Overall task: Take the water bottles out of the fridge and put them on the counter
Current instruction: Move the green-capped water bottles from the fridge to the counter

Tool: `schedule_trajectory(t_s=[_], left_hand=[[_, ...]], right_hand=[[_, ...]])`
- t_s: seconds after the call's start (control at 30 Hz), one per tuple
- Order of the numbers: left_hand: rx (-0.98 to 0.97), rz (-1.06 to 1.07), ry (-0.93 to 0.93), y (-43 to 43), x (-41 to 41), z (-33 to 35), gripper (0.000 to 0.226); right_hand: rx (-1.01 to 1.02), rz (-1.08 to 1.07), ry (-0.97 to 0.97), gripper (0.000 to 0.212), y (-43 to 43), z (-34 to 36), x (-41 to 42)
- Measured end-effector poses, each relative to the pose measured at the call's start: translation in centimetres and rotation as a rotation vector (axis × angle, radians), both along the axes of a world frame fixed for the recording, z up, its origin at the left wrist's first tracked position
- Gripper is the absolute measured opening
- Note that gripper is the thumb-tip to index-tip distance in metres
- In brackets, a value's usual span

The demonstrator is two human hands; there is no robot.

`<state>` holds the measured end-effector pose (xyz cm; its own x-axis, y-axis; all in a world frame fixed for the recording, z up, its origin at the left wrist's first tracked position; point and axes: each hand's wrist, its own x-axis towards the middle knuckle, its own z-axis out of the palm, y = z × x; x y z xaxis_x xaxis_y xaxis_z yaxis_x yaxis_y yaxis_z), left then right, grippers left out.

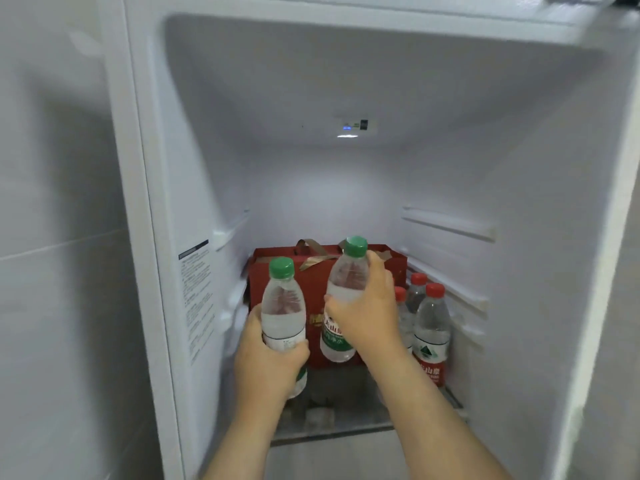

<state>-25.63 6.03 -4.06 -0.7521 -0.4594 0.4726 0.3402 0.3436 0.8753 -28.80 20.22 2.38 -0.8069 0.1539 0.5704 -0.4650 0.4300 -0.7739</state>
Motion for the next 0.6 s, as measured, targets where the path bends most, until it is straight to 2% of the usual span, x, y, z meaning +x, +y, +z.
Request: schedule_trajectory(t_s=[0.13, 0.3, 0.47, 0.6], left_hand=[[-0.04, -0.035, 0.086, -0.7, 4.0, 3.7, 0.073], [-0.082, -0.143, 0.117, -0.9, 7.9, 7.5, 0.071], [-0.069, -0.335, 0.177, 1.8, 12.1, 8.8, 0.068], [-0.075, -0.594, 0.212, 5.0, 15.8, 10.4, 0.063]], right_hand=[[0.029, 0.025, 0.057, 0.088, 2.3, 2.5, 5.4], [-0.024, -0.016, 0.069, 0.087, 4.7, 4.7, 12.0], [0.009, -0.112, 0.113, 0.087, 7.5, 6.1, 20.2], [0.068, -0.27, 0.162, 0.084, 9.3, 8.1, 28.1]])
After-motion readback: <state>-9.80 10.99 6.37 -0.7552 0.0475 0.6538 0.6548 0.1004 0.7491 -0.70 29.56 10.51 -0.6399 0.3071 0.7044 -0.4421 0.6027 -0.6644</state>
